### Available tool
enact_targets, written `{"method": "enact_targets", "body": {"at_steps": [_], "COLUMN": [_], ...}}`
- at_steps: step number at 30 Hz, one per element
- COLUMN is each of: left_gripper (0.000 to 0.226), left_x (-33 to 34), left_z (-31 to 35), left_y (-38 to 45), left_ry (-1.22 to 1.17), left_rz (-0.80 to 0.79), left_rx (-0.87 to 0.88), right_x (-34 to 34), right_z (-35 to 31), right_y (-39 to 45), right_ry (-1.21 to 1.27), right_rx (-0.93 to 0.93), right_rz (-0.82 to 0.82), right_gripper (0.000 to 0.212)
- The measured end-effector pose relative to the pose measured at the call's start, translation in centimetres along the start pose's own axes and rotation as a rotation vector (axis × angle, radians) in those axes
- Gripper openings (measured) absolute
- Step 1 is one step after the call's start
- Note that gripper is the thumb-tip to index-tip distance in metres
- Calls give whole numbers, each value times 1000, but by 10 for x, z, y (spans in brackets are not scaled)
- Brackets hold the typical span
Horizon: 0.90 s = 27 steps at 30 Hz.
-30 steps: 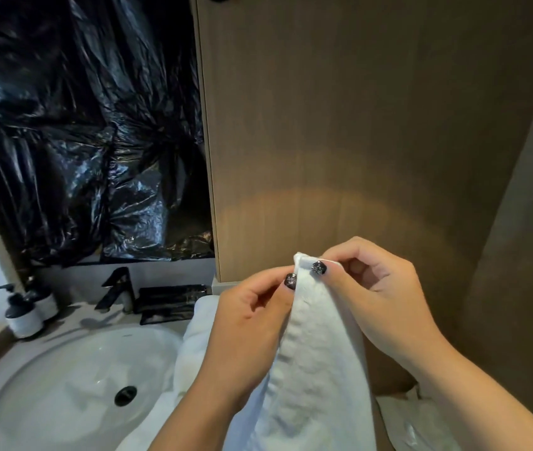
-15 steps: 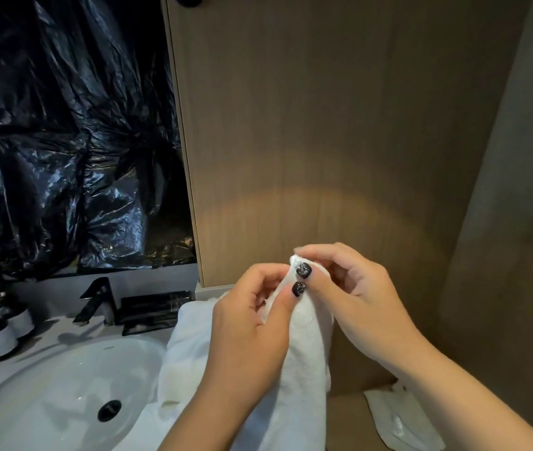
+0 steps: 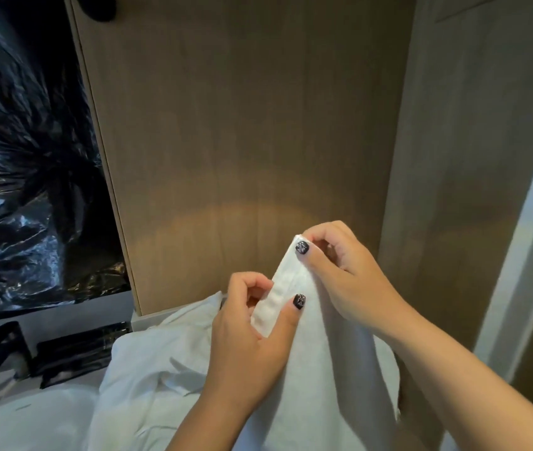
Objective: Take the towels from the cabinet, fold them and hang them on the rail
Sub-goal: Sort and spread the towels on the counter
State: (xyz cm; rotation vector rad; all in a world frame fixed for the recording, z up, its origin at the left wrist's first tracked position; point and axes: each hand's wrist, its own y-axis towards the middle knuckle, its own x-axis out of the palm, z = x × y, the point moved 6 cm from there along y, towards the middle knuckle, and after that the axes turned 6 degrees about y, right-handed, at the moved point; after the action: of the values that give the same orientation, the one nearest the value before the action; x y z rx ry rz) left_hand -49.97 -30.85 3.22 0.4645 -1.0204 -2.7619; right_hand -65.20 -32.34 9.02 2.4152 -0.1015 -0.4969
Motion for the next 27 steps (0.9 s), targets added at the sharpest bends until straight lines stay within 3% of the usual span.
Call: {"method": "enact_targets", "body": {"at_steps": [3, 6, 11, 19, 24, 27], "left_gripper": [26, 33, 36, 65, 54, 60], "left_x": [13, 24, 25, -4, -30, -46], "left_z": [-1, -7, -23, -66, -73, -79], "left_y": [0, 2, 5, 12, 10, 14], "left_ry": [80, 120, 151, 467, 658, 766], "left_rz": [-28, -87, -171, -210, -223, -212], "left_rx": [64, 115, 94, 98, 136, 151], "right_x": [-11, -19, -36, -52, -51, -48], "right_z": [1, 4, 13, 44, 57, 65], "right_y": [13, 26, 44, 70, 84, 91], "right_ry": [-82, -167, -231, -175, -138, -130], "right_rx": [-3, 0, 32, 109, 120, 125], "right_rz": [16, 18, 118, 242, 244, 226], "right_gripper": [12, 15, 15, 17, 17, 18]}}
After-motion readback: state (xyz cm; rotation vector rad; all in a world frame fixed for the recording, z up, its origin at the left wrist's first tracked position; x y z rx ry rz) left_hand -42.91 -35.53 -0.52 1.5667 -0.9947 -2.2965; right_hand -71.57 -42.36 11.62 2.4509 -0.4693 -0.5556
